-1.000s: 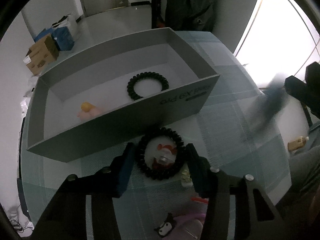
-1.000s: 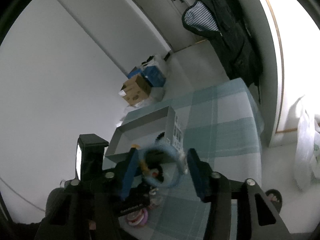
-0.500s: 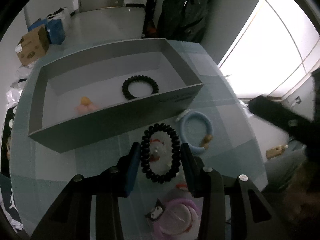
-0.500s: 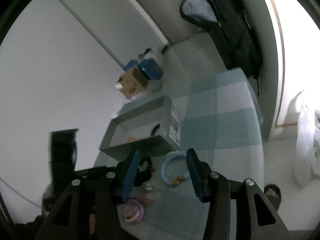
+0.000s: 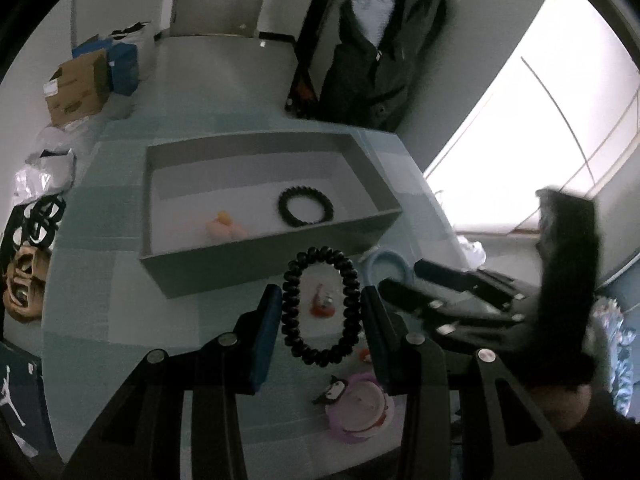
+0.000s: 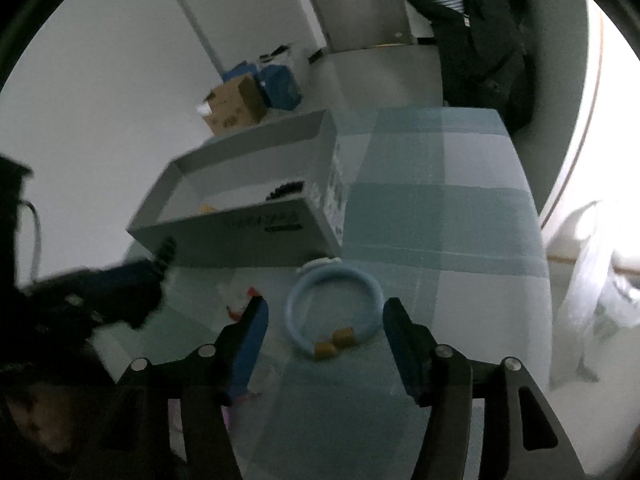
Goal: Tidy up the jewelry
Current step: 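Grasp the second black bead bracelet with the left tool while the right tool holds the ring, then carry the ring and bracelet over the grey box with both tools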
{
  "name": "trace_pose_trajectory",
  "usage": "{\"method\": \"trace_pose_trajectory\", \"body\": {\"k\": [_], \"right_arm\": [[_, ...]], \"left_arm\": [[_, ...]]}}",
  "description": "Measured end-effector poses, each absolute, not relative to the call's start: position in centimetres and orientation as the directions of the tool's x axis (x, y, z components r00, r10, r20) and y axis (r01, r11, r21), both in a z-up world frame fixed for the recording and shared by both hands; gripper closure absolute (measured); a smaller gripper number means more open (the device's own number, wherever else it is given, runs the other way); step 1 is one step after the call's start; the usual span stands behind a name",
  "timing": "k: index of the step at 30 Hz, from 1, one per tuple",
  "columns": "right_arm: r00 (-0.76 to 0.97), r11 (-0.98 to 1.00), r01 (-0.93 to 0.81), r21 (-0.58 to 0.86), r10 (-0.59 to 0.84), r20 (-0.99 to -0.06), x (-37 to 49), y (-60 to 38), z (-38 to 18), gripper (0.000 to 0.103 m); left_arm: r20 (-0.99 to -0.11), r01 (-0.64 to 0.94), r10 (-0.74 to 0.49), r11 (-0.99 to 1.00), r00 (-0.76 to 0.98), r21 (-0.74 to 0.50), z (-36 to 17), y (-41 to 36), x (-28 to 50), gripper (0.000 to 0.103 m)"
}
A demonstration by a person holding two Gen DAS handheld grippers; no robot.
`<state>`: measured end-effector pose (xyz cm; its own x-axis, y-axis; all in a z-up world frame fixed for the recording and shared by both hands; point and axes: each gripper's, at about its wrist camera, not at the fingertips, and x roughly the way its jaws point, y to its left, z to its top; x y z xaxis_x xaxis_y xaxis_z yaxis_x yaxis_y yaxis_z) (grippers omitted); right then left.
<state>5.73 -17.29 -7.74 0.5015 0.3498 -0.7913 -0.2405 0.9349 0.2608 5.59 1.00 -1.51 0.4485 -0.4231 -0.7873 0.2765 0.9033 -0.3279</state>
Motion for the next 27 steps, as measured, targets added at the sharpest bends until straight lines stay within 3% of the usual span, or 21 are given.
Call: {"method": "trace_pose_trajectory", "body": {"k": [5,10,17,27], "right_arm": [[0.531,0.958,-0.275,0.08,0.221,-0.818,6.0,-14.8,-8.5,0.041],[0.548,0.959,-0.283,-0.004,0.158,-0.821,5.7,-13.9,-8.7,0.043],[0.549,0.969,-0.226,0.102,0.213,-0.809,5.4,-15.6,-8.0,0.043],[0.647,0.938,-0.212,0.276,0.346,-0.679,3.8,-18.2,-2.8,0.043]], "left_arm": [[-0.769,0.265,-0.421,0.906,0.481,-0.33,-0.9,1.8,5.8,0.068],[-0.762,0.258,-0.409,0.912,0.502,-0.319,-0.6,2.4,5.5,0.068],[-0.748,0.258,-0.403,0.915,0.527,-0.311,0.0,2.9,5.0,0.068],[-0.732,0.239,-0.403,0.915,0.55,-0.324,0.9,3.6,5.4,0.068]]}}
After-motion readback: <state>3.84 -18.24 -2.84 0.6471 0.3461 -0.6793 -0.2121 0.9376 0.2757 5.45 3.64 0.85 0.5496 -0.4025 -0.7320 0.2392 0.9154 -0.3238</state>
